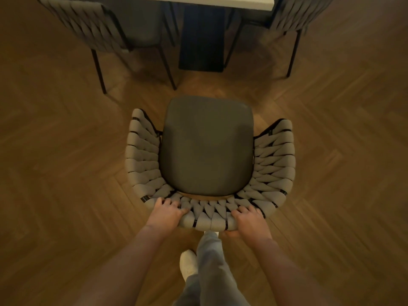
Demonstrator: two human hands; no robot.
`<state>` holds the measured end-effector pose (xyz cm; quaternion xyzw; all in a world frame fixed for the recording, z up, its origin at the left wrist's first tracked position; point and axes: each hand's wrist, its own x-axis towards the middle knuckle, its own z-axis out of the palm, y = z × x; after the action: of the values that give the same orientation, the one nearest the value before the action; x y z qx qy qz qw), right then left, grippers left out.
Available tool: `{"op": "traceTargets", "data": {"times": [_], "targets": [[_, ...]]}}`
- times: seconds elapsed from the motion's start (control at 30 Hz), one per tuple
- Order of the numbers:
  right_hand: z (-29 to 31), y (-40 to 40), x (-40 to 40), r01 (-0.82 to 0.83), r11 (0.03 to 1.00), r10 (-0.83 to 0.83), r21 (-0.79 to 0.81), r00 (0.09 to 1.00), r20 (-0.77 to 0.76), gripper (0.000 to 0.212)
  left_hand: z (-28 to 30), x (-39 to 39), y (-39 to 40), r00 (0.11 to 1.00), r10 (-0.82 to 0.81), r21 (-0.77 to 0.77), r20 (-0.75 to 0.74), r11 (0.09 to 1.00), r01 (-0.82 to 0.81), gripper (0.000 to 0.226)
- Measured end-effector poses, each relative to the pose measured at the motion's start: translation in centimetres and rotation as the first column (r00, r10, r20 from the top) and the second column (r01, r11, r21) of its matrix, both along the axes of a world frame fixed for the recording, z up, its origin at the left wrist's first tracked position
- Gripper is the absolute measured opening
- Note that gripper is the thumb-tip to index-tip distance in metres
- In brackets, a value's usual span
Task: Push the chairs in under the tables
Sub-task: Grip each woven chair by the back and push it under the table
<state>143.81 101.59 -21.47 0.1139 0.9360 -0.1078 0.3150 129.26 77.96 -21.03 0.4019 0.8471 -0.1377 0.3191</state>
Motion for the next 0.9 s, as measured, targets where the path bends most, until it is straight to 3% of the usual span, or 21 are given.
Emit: {"op": "traceTargets", "data": {"times": [0.9], "targets": [[-0.1, 13.2, -26.8, 0.037, 0.999, -0.036, -0.014, 0.998, 0.055, 0.063, -0.2, -27.5, 13.5, 1.0, 0.019, 0.019, 0.012, 1.0, -0.02, 0.049]]}}
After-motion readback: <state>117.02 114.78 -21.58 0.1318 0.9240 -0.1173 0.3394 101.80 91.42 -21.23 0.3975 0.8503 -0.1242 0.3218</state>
